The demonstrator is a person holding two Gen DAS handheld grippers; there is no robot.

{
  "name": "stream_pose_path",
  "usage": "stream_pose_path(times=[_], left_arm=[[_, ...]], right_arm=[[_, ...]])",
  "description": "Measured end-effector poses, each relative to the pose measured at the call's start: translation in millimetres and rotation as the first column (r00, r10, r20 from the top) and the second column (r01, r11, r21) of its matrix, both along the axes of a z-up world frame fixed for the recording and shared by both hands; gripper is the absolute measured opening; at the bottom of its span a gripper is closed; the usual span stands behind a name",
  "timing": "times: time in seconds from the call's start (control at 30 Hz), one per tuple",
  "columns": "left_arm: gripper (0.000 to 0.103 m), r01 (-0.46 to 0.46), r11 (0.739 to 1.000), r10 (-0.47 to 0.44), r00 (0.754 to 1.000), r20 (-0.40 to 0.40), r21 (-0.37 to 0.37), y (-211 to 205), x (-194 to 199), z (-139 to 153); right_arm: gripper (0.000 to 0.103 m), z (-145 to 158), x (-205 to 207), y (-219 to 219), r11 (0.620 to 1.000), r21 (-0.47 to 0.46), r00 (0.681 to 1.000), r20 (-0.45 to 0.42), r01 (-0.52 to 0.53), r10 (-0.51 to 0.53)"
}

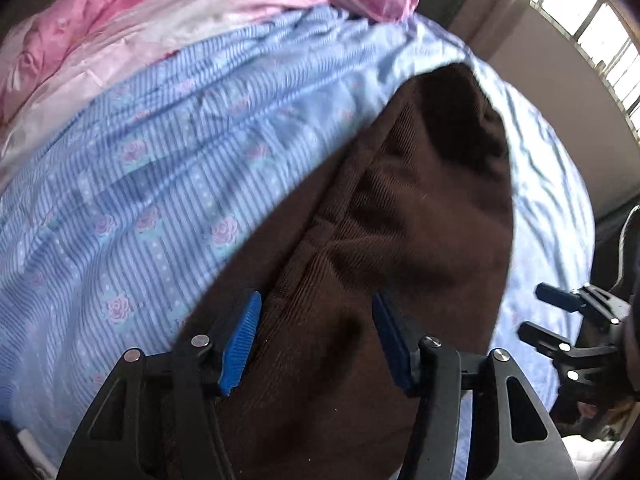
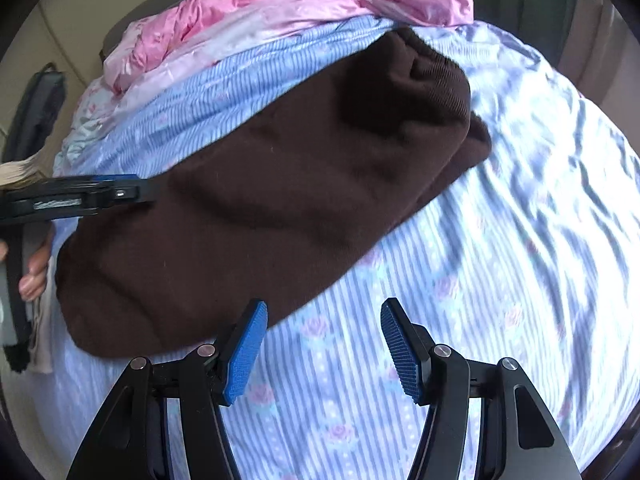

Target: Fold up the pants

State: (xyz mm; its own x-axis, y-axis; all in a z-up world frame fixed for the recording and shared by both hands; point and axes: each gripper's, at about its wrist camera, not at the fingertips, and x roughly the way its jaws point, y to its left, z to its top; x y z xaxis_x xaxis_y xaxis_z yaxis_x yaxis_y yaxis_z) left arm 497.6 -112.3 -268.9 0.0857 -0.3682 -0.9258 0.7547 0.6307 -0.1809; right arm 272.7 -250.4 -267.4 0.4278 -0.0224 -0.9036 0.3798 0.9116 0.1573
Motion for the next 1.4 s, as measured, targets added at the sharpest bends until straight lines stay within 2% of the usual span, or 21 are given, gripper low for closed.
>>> stream_pose_path(times=[0.1,0.17,0.2,0.23,0.3,0.37,0.5,0.6,0.7,0.83,0.97,1.03,1.17,1.23,1.4], left_arm=[[0.054,-0.018,0.999,0.017,1.000,0.014,0.049,0,1,-8],[0.040,-0.032,0.998,0.031,0.999,0.020,0.057,0,1,-10],[0.023,-0.036,0.998,0.035,0.999,0.015,0.057,0,2,-11],[0.018,-0.037,0.998,0.037,0.999,0.008,0.057,0,1,-12],[0.016,-0.041,0.998,0.038,0.998,0.052,0.056,-1,-2,-7],[0.015,-0.057,0.997,0.052,0.992,0.113,0.045,0,-3,2],[0.014,-0.101,0.994,0.091,0.983,0.157,0.053,-3,10,6],[0.014,-0.129,0.988,0.115,0.981,0.154,0.082,-10,20,-4],[0.015,-0.174,0.980,0.157,0.974,0.164,0.095,-9,27,-12],[0.015,-0.179,0.977,0.159,0.973,0.170,0.113,-12,30,-18],[0.015,-0.185,0.976,0.167,0.974,0.153,0.113,-9,34,-20],[0.015,-0.189,0.976,0.172,0.974,0.146,0.110,-9,34,-21],[0.015,-0.206,0.974,0.194,0.974,0.120,0.094,-4,38,-22],[0.015,-0.208,0.974,0.197,0.973,0.117,0.090,-3,38,-23],[0.017,-0.177,0.980,0.164,0.977,0.137,0.094,-4,29,-25]], right_arm=[[0.060,-7,-3,6,0.999,0.024,0.999,-0.009,-0.042,0.042],[0.059,-11,-2,10,0.996,0.051,0.997,-0.009,-0.073,0.073],[0.059,-13,-1,14,0.994,0.063,0.995,-0.006,-0.095,0.095],[0.059,-15,0,17,0.991,0.068,0.993,-0.002,-0.118,0.119],[0.057,-18,2,22,0.984,0.079,0.988,0.007,-0.157,0.157],[0.053,-21,5,24,0.979,0.080,0.982,0.011,-0.189,0.189],[0.049,-27,16,24,0.964,0.117,0.971,0.029,-0.238,0.236],[0.045,-29,26,22,0.956,0.134,0.965,0.040,-0.263,0.260],[0.045,-29,33,28,0.941,0.135,0.951,0.042,-0.311,0.308],[0.041,-28,35,36,0.920,0.167,0.935,0.062,-0.355,0.350],[0.039,-26,38,53,0.896,0.130,0.905,0.085,-0.425,0.417],[0.033,-29,42,60,0.887,0.101,0.892,0.081,-0.451,0.444],[0.030,-36,51,61,0.888,0.085,0.892,0.077,-0.451,0.446],[0.020,-38,54,63,0.884,0.091,0.888,0.079,-0.459,0.453],[0.015,-15,43,58,0.871,0.072,0.873,0.078,-0.486,0.481]])
